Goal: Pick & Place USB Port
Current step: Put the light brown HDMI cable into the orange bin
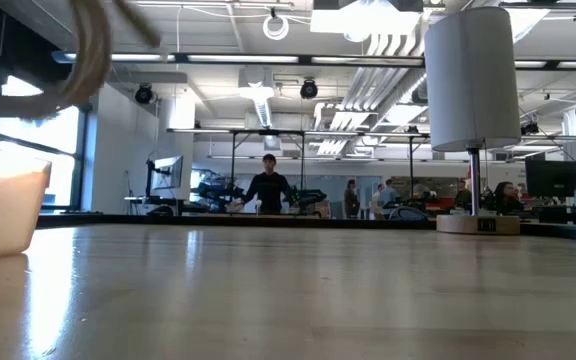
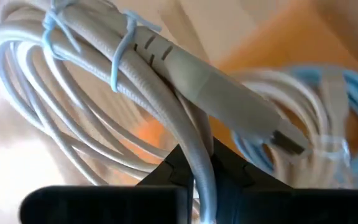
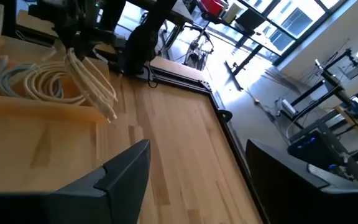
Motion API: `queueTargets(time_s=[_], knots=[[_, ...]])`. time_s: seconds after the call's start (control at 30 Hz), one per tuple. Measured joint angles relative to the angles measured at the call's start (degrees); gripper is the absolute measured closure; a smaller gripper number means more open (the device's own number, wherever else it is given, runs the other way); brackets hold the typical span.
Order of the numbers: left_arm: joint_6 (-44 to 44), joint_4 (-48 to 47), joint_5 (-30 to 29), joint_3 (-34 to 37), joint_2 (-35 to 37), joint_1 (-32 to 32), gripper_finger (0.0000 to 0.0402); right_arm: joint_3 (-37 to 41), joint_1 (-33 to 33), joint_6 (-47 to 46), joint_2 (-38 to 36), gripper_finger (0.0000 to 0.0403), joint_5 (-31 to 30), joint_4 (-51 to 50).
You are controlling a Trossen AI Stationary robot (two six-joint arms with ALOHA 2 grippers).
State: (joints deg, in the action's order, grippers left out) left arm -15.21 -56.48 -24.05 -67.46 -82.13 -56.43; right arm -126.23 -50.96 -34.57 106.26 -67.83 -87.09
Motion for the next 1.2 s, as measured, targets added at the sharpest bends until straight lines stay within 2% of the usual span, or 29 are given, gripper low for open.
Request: queueTargets(time_s=[0.1,0.23,0.43,0.6,0.8,0.97,1.2], knots=[[-2.15,-2.43,6.49,0.02,-2.2,1.53,0.037,2.27,0.08,-0.6,0.0,0.0147,-0.91,0.41],[-4.62,-4.39,12.28,0.0,-4.0,2.86,0.0374,5.69,1.18,-2.81,0.02,0.0147,-0.49,0.7],[-12.87,-10.72,22.09,-1.15,-5.26,2.03,0.0379,10.28,4.27,-4.22,0.02,0.0147,3.53,1.08],[-17.75,-11.44,22.45,-2.03,-5.24,-0.05,0.0379,12.88,7.0,-6.15,0.04,0.0147,6.23,0.75],[-19.37,-11.47,26.17,-2.06,-6.8,-0.2,0.0377,14.66,9.27,-6.19,0.07,0.0147,8.93,0.81],[-22.09,-13.59,28.45,-2.06,-8.75,-0.21,0.0357,14.66,9.77,-6.15,0.09,0.0147,10.92,1.36],[-22.82,-14.15,28.45,-2.01,-9.55,-0.21,0.0336,14.66,9.33,-6.16,0.09,0.0147,11.22,1.44]])
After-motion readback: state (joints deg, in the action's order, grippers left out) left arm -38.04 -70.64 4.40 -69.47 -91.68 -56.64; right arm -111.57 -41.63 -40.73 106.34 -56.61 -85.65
